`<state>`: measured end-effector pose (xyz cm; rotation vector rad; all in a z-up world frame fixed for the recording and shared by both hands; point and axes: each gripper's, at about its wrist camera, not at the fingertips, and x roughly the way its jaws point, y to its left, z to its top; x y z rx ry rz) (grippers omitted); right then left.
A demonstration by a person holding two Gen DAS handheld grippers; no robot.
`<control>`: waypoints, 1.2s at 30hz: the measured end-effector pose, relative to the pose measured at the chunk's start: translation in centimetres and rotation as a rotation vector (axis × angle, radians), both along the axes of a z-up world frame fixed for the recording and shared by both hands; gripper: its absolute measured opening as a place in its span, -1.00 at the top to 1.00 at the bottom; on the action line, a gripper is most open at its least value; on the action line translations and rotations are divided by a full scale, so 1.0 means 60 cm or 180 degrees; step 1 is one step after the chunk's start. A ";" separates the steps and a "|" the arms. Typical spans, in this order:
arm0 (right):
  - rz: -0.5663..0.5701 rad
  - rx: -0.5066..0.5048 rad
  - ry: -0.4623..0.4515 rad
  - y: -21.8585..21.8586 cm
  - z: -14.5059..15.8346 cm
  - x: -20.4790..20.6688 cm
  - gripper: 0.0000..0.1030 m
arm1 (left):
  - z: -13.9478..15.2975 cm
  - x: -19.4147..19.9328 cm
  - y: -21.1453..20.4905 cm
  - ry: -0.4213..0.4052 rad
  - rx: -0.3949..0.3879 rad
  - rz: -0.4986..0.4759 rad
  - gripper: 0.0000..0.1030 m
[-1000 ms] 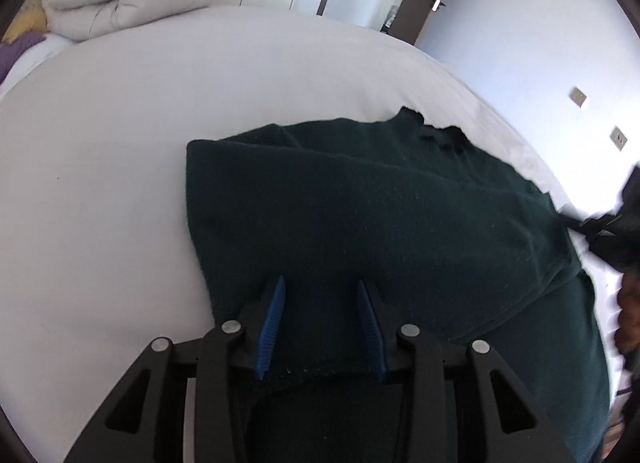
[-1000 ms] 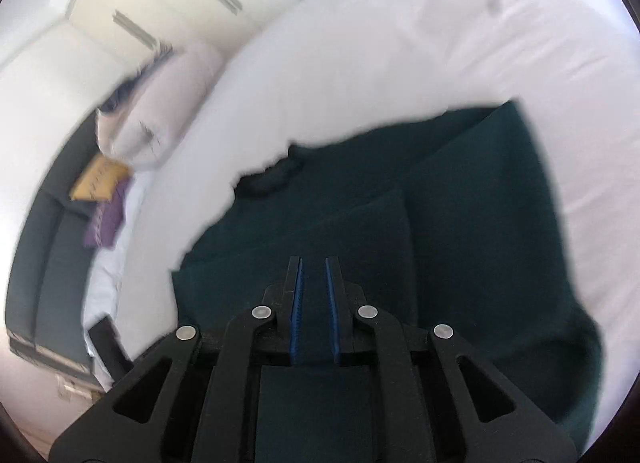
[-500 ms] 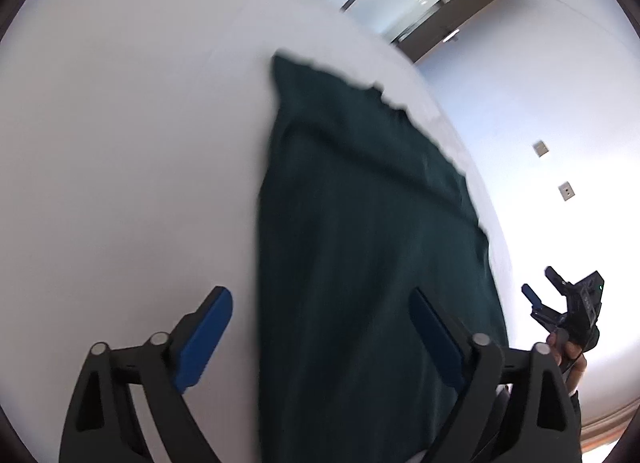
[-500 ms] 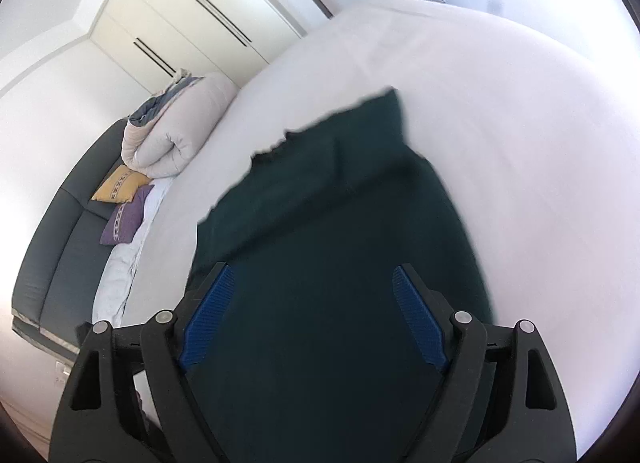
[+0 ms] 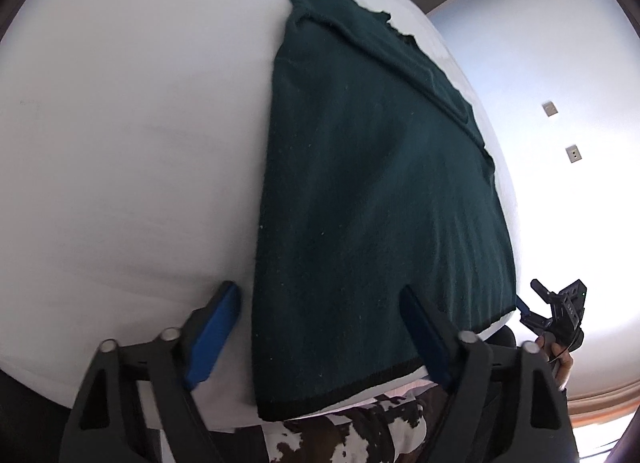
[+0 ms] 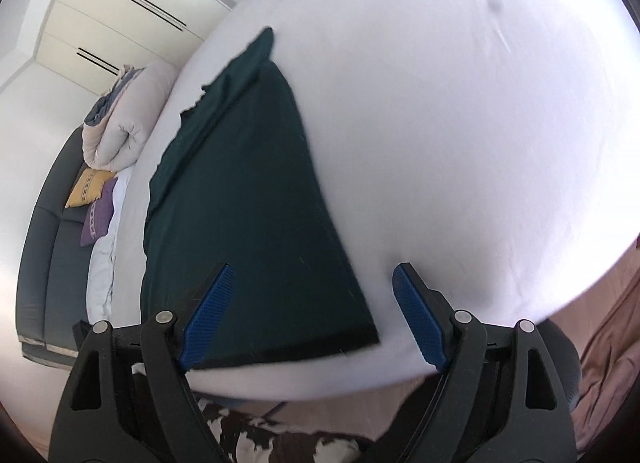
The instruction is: Fold small clothes
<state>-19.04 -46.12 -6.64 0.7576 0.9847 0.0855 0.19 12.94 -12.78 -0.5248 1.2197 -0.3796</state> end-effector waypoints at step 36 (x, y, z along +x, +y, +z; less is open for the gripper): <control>0.0345 0.0757 0.0298 -0.003 -0.060 -0.008 0.72 | -0.017 -0.047 0.018 0.0342 -0.0476 0.0163 0.87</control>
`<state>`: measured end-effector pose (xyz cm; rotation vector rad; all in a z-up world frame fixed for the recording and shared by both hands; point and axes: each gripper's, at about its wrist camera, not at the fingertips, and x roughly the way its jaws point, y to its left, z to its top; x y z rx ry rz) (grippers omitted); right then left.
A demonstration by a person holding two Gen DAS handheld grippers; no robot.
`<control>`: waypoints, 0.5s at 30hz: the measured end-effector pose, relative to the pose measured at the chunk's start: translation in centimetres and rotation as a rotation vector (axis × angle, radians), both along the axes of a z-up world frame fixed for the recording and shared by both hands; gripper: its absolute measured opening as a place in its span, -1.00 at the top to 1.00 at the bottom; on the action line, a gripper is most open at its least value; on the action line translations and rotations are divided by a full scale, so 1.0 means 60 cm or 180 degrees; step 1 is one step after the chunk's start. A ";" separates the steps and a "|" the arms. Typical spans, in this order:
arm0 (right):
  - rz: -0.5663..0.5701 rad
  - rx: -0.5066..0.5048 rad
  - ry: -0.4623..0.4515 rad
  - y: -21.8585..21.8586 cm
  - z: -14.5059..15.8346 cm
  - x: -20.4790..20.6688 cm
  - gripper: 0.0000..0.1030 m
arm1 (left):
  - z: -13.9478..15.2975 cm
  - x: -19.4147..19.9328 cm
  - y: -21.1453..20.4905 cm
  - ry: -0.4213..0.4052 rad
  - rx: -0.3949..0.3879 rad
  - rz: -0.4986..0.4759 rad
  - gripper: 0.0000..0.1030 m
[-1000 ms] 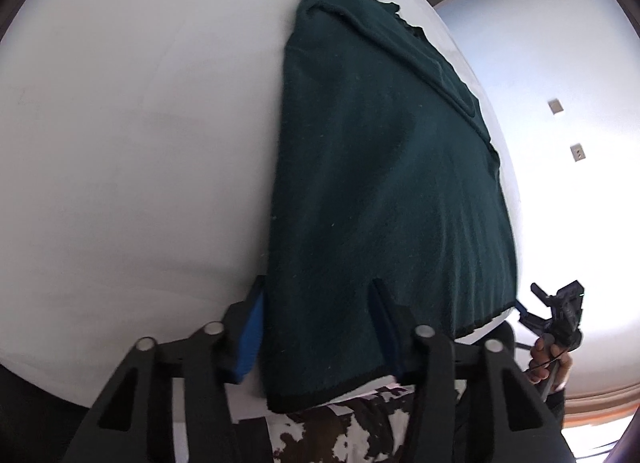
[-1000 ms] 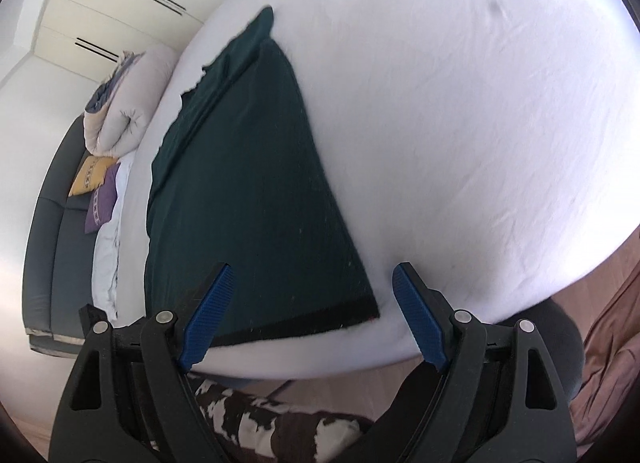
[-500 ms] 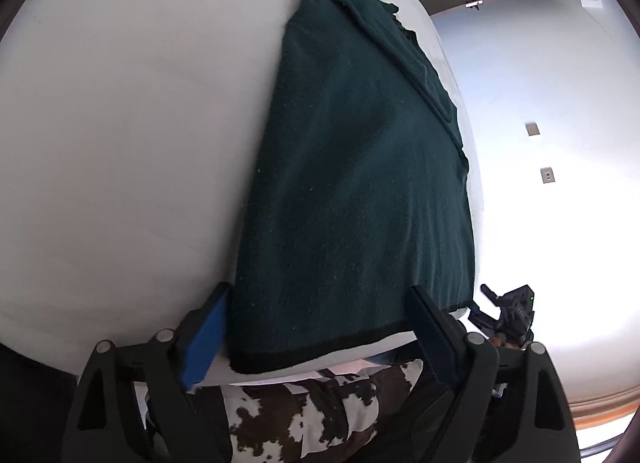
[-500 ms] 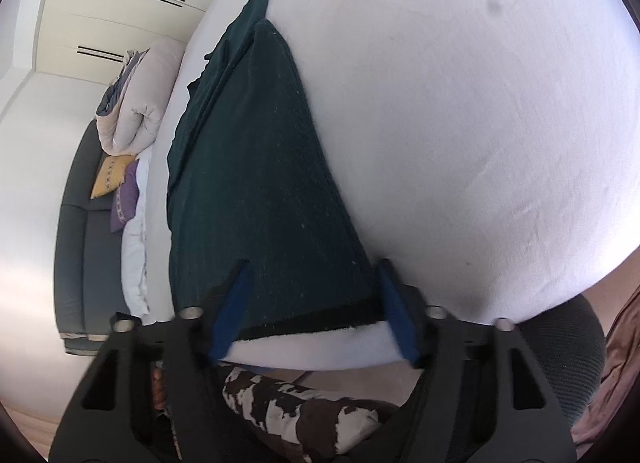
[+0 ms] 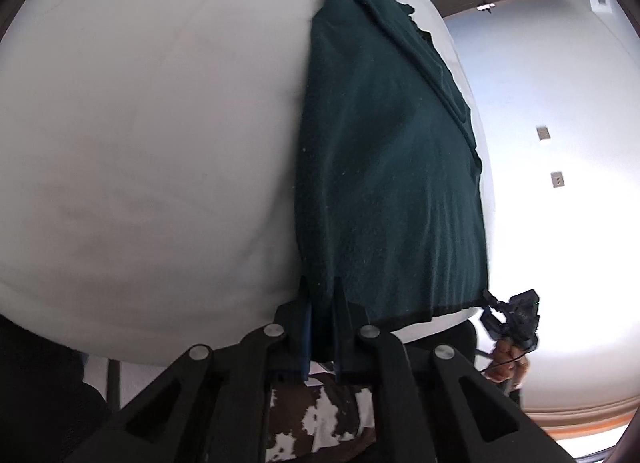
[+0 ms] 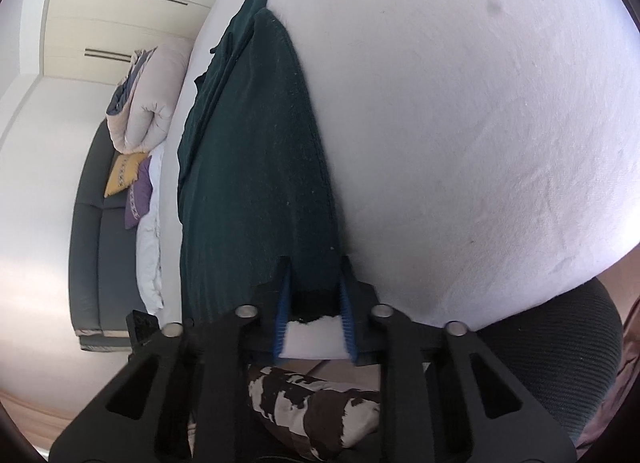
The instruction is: Fold small clothes
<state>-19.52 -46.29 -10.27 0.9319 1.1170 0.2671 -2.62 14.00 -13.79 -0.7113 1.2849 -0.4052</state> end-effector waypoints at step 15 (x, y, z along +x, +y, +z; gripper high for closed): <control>0.0184 -0.0233 -0.0569 0.037 0.143 0.061 0.84 | 0.132 0.051 0.055 -0.0827 -0.0672 0.0441 0.88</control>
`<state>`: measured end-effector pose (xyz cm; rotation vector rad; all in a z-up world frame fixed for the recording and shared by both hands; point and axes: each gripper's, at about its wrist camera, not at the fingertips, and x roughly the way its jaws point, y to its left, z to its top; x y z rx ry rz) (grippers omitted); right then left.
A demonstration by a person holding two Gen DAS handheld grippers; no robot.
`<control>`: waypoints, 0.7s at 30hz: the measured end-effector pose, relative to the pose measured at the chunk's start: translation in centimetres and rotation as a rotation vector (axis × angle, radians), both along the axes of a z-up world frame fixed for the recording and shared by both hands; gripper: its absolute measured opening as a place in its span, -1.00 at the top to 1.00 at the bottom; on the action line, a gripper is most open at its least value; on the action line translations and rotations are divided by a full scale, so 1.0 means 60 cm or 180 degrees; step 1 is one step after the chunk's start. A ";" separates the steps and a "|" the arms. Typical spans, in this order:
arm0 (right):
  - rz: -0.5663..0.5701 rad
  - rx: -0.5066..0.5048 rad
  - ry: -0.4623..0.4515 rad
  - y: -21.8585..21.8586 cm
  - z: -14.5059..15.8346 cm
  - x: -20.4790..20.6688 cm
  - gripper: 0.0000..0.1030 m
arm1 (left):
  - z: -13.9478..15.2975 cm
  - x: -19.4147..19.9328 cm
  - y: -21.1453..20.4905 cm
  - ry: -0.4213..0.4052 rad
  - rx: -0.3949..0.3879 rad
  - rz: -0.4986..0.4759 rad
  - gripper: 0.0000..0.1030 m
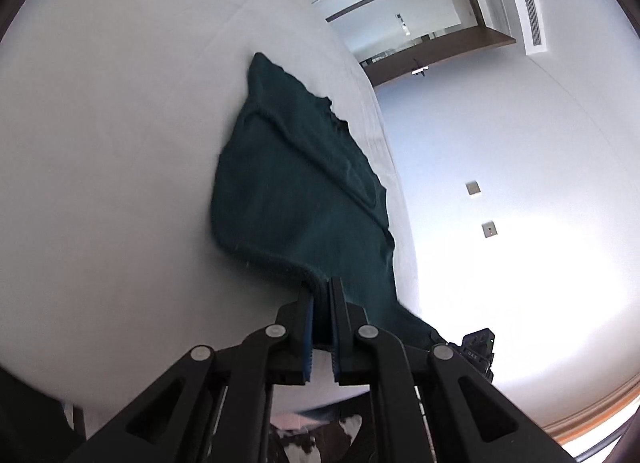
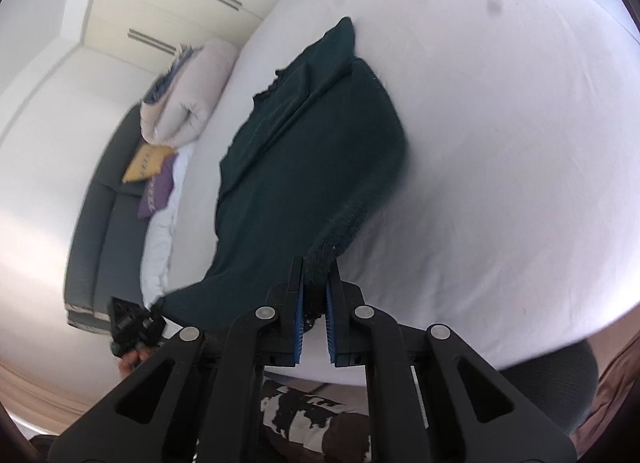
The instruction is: Fold small clothes
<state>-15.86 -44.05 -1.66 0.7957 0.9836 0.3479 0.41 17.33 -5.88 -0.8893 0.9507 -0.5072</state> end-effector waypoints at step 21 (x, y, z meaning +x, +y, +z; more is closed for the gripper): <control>-0.0234 0.0049 -0.0255 0.026 0.062 0.522 0.84 | 0.049 0.409 0.021 -0.0226 0.0069 0.0417 1.00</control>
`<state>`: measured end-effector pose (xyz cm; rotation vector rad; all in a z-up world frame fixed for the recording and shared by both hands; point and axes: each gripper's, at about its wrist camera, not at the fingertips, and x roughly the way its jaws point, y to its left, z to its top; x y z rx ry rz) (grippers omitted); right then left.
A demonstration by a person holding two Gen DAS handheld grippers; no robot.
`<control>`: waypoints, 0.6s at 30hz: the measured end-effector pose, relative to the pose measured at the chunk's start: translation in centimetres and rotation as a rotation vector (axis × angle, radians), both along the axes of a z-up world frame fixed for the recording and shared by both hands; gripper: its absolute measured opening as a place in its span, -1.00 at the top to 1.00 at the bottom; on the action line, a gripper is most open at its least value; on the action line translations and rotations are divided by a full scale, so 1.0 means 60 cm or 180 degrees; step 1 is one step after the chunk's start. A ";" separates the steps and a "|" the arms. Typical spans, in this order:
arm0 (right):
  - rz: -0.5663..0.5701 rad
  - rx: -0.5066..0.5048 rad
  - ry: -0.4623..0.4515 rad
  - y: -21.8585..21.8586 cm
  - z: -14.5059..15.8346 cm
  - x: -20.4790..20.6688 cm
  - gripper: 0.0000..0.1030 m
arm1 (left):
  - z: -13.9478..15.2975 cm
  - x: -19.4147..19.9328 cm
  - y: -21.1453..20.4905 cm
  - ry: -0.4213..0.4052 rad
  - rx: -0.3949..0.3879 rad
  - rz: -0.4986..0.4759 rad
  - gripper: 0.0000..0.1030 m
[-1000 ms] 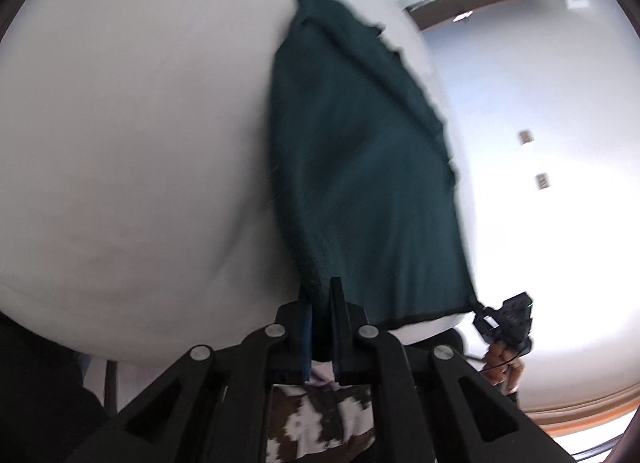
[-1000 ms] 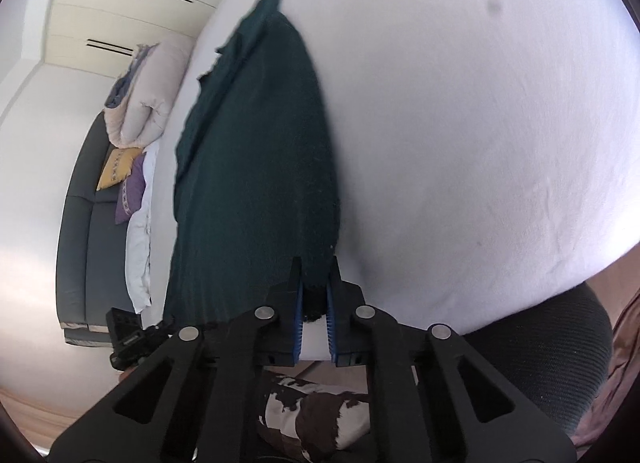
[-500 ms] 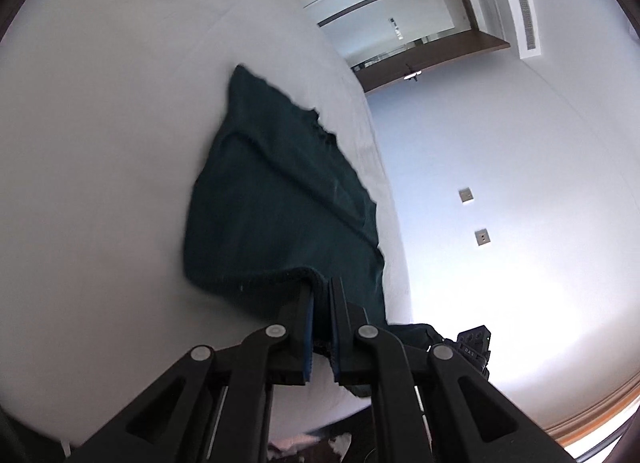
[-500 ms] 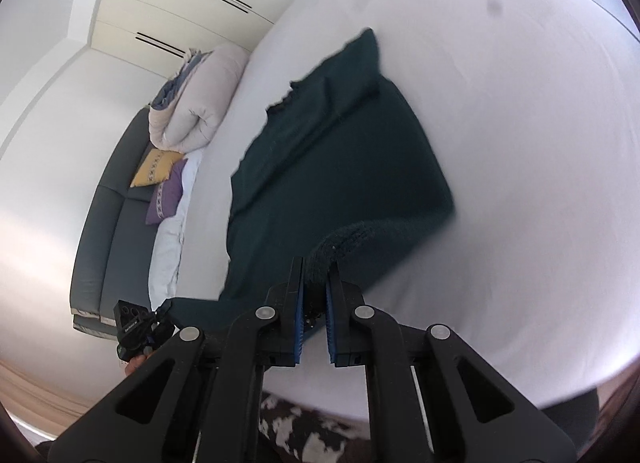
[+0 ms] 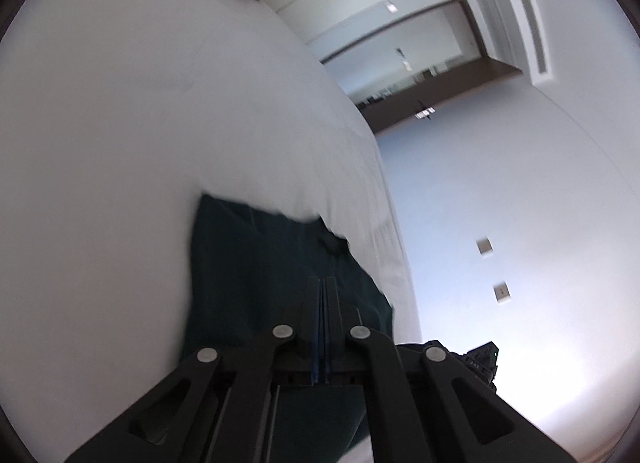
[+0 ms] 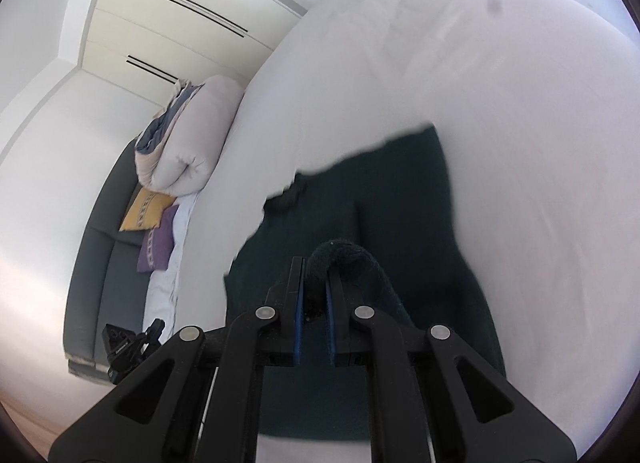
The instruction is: Fold small clothes
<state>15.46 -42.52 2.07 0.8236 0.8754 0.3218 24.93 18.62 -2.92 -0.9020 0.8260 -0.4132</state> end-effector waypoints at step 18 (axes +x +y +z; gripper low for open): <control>0.0126 0.0190 0.0042 0.022 -0.090 -0.160 0.84 | -0.152 -0.148 -0.044 0.0506 0.1095 -0.0498 -0.63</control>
